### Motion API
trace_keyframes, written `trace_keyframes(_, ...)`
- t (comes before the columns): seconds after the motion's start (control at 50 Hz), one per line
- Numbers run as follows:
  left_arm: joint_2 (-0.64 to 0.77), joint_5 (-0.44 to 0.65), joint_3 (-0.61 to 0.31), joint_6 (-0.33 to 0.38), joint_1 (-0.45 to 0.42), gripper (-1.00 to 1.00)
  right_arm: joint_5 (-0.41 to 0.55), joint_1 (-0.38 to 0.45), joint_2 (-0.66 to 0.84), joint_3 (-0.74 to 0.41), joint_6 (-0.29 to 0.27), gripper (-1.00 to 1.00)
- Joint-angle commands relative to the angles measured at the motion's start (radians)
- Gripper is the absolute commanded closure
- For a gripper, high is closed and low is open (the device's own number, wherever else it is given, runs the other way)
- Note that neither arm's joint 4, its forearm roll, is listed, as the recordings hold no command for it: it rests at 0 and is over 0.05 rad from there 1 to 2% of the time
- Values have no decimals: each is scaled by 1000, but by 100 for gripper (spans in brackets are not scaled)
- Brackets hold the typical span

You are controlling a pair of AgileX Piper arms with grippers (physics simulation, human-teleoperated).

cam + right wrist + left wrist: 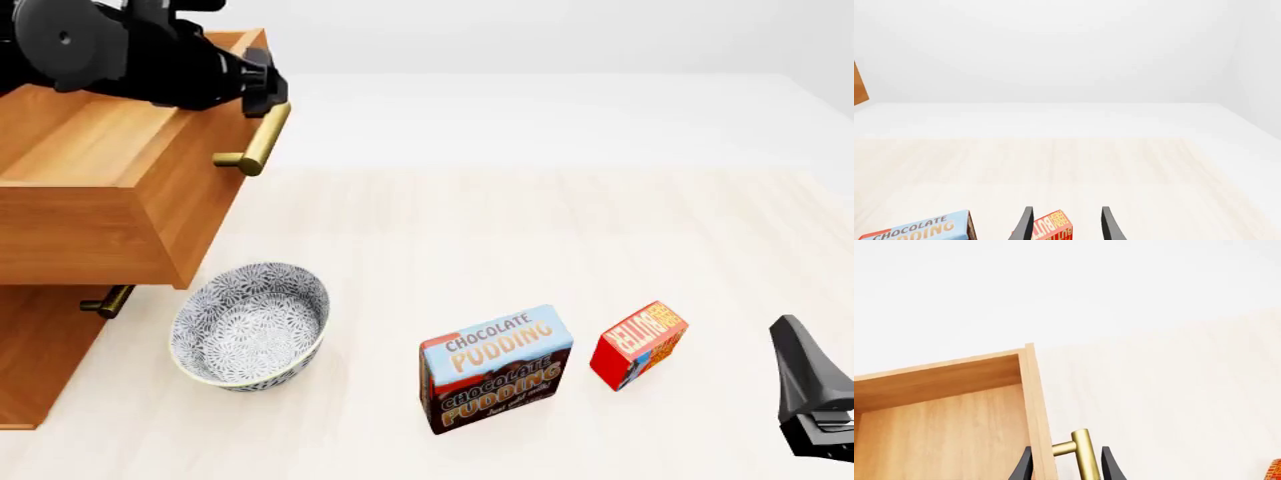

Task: Put the butter at the back in the top drawer of the cabinet and close it.

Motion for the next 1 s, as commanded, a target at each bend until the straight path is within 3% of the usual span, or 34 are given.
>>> trace_keyframes(0.02,-10,52,57,92,-65,-100,0,0,0,0,0,-100)
trace_keyframes(0.62,-227,210,9,132,-61,-100,0,0,0,0,0,-100)
trace_keyframes(0.82,-302,291,-102,154,-115,-100,0,0,0,0,0,-100)
trace_keyframes(1.0,-275,303,-187,156,-167,-100,0,0,0,0,0,-100)
